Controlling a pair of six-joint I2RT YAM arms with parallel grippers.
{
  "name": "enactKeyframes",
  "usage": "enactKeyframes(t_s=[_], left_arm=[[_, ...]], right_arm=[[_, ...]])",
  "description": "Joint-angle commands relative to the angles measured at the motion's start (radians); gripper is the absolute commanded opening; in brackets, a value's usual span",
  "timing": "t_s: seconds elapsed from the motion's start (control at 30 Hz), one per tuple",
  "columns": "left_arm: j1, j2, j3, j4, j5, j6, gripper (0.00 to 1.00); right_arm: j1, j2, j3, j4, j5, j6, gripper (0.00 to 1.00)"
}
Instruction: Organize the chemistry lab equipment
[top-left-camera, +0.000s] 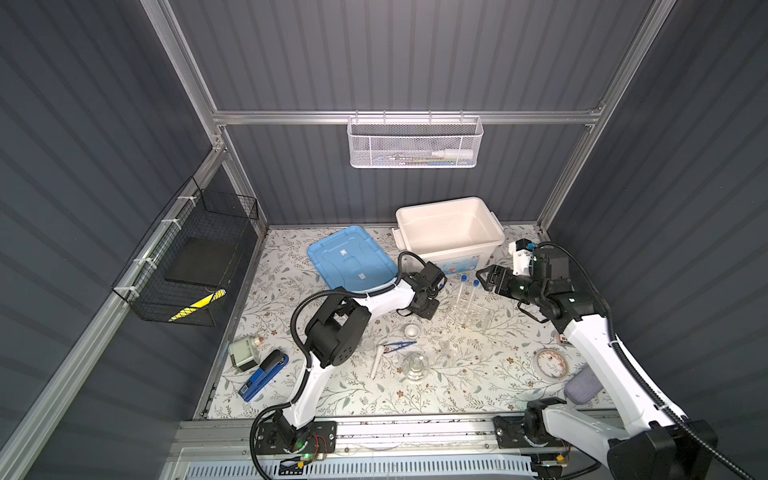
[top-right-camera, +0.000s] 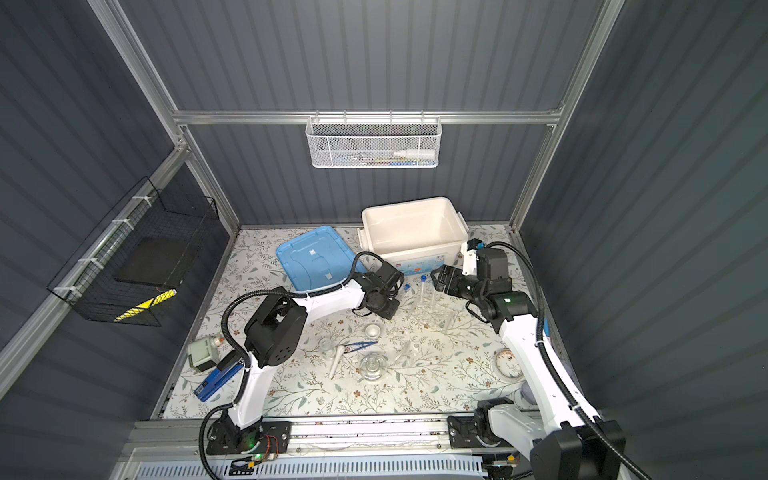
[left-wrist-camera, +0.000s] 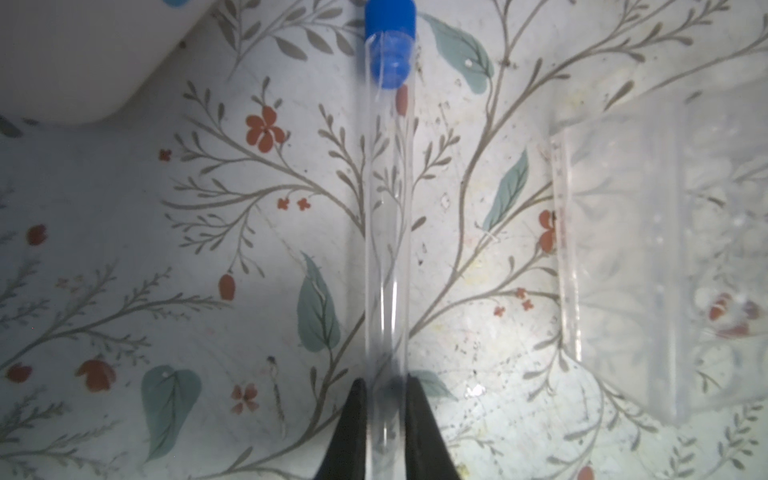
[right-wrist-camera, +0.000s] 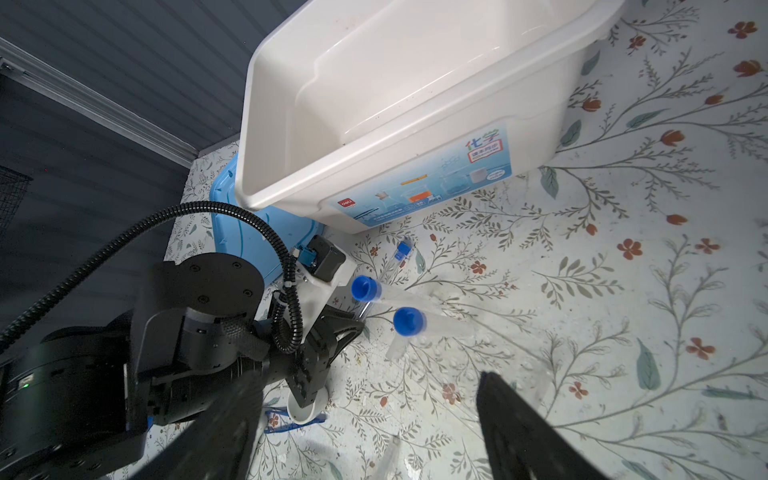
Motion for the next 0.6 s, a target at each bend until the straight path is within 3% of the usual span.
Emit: enactKeyframes(t_s=[0.0, 0.57], left_arm=[[-0.004, -0.017, -0.041, -0.057, -0.012, 0.012, 0.05], [-0.004, -0.224, -0.062, 0.005, -0.041, 0.018, 0.06]], right_arm=[[-0.003, -0.007, -0.012, -0.011, -0.015, -0.009, 0.83], [0.009, -0.002, 0.003, 0.007, -0.091, 0.007, 0.79]])
